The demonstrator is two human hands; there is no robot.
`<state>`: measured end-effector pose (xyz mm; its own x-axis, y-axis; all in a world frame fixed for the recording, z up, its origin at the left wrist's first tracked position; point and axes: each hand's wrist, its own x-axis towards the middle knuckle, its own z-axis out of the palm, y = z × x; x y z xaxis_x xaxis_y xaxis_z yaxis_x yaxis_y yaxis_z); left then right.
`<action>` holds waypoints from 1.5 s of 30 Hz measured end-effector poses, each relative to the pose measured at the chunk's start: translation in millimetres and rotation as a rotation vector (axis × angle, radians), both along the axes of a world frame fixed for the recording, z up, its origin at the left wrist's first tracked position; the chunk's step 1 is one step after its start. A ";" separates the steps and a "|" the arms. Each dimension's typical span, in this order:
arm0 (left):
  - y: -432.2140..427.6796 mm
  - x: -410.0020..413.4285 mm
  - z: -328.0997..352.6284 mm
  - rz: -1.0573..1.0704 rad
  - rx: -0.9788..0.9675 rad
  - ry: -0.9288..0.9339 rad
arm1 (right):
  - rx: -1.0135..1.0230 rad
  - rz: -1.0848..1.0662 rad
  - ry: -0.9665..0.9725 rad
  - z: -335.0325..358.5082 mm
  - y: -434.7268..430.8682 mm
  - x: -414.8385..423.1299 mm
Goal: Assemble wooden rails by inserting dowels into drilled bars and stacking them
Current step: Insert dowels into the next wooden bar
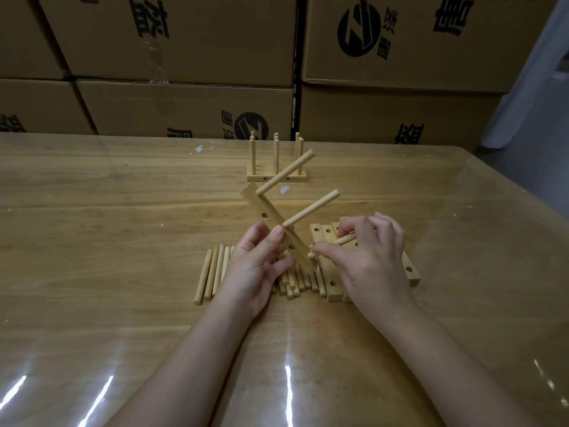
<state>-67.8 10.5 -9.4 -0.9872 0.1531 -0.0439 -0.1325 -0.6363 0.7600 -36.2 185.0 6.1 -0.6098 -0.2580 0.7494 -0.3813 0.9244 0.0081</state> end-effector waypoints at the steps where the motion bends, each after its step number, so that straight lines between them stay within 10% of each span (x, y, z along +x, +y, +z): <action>1: -0.1 -0.4 -0.8 0.001 0.003 -0.002 | 0.002 0.001 0.000 -0.1 -0.2 0.1; 19: -0.4 0.5 1.6 -0.010 -0.050 -0.005 | 0.033 0.031 -0.007 -2.7 -1.8 2.8; 29: -2.3 -0.5 1.6 0.023 0.074 -0.059 | -0.732 0.184 -0.207 2.4 4.0 3.4; 45: -1.9 -3.5 -3.5 -0.021 0.029 0.045 | -0.915 0.421 -0.353 6.1 2.4 3.5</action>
